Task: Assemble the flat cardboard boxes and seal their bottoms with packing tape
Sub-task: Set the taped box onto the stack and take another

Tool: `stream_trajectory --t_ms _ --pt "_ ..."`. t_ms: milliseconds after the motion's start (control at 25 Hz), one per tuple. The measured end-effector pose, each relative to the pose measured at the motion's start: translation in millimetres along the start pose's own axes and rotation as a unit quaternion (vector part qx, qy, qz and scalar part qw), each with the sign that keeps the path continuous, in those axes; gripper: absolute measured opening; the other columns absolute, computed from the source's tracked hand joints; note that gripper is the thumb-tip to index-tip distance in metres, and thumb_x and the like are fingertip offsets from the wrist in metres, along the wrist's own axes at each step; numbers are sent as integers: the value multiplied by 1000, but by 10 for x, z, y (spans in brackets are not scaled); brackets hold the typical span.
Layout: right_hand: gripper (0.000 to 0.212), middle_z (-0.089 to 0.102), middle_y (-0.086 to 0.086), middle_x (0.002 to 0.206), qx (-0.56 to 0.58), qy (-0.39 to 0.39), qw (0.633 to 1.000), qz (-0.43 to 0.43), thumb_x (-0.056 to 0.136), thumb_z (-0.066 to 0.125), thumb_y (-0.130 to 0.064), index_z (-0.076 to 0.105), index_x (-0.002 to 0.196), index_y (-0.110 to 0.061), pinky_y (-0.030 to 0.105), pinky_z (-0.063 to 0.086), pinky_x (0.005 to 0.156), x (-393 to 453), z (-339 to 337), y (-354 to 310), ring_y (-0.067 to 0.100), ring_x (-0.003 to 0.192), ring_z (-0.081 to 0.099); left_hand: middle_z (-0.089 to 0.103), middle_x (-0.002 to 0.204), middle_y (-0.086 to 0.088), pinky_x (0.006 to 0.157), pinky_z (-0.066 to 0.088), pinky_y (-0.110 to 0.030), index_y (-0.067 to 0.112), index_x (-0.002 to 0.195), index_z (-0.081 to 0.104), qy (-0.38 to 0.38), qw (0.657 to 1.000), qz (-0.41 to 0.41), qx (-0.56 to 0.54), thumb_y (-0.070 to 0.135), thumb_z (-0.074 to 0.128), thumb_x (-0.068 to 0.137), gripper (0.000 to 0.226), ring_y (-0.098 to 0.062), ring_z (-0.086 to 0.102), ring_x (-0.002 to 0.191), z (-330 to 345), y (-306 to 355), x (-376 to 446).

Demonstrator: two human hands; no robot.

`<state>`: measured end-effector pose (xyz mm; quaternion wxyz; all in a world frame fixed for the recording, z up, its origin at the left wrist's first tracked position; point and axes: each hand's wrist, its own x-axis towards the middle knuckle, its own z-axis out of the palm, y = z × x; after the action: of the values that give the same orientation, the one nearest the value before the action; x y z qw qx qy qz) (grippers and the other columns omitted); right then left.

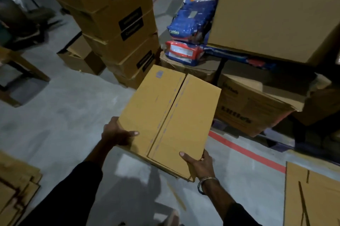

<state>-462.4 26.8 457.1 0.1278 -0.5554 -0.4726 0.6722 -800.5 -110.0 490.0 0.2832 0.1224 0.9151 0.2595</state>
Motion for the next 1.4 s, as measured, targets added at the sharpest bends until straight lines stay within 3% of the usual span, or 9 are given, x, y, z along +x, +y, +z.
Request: stream_trajectory --t_ms 120,280,560,720,880,1000,1080,1200,1400 --pt "68 73 -15 111 -4 0 1000 3 61 100 -40 60 116 -42 36 56 95 389 327 134 6 101 68 59 130 -6 95 59 -52 32 135 49 -6 1000 6 -14 80 93 24 129 -33 59 119 97 -149 491" --pt "103 72 -14 123 -20 1 1000 -4 46 98 -66 59 136 -34 47 55 103 1003 744 608 13 112 69 59 130 -7 99 55 -53 32 133 50 5 1000 22 14 81 88 26 123 -33 57 121 315 -475 1106" --pt "106 60 -5 137 -101 50 994 -9 61 81 -78 37 148 -37 45 48 107 1261 1069 879 23 125 57 60 114 -1 96 53 -48 25 122 54 9 993 66 93 66 97 47 96 -33 58 121 572 -787 1505" --pt "136 52 5 149 -114 37 992 27 46 79 -86 26 158 -30 47 44 113 1221 1088 771 30 136 50 51 139 -15 101 45 -55 16 145 44 45 982 14 183 50 92 69 96 -40 44 133 679 -570 1237" --pt "142 45 0 156 -127 -16 989 69 46 84 -75 15 162 -30 46 43 115 1027 877 375 30 140 47 55 128 -17 90 49 -51 16 137 51 195 952 157 175 1 64 81 59 -41 54 113 909 -152 448" --pt "108 50 -1 145 -163 -16 986 21 78 85 -46 21 161 -22 33 43 108 739 494 54 27 138 49 58 115 -14 81 50 -47 13 125 59 238 921 279 129 -5 60 75 53 -36 56 99 1154 262 -318" --pt "86 50 -1 138 -214 8 976 -32 90 79 -30 29 159 -19 25 41 97 526 116 -60 25 136 50 60 112 -10 82 49 -44 14 122 62 198 913 330 134 0 62 77 47 -31 58 96 1473 499 -860" --pt "85 46 9 152 -295 22 953 -67 93 74 -33 25 162 -26 39 43 107 249 -658 137 32 139 48 59 119 -7 88 45 -42 18 132 56 96 916 346 177 12 67 77 57 -30 56 105 2292 609 -1653" --pt "76 56 12 140 -388 28 921 -27 97 66 -34 28 162 -28 38 45 105 210 -2171 1383 31 132 53 56 137 -8 105 47 -43 14 149 44 -30 929 313 197 15 72 80 74 -29 54 127 4178 156 -2568"
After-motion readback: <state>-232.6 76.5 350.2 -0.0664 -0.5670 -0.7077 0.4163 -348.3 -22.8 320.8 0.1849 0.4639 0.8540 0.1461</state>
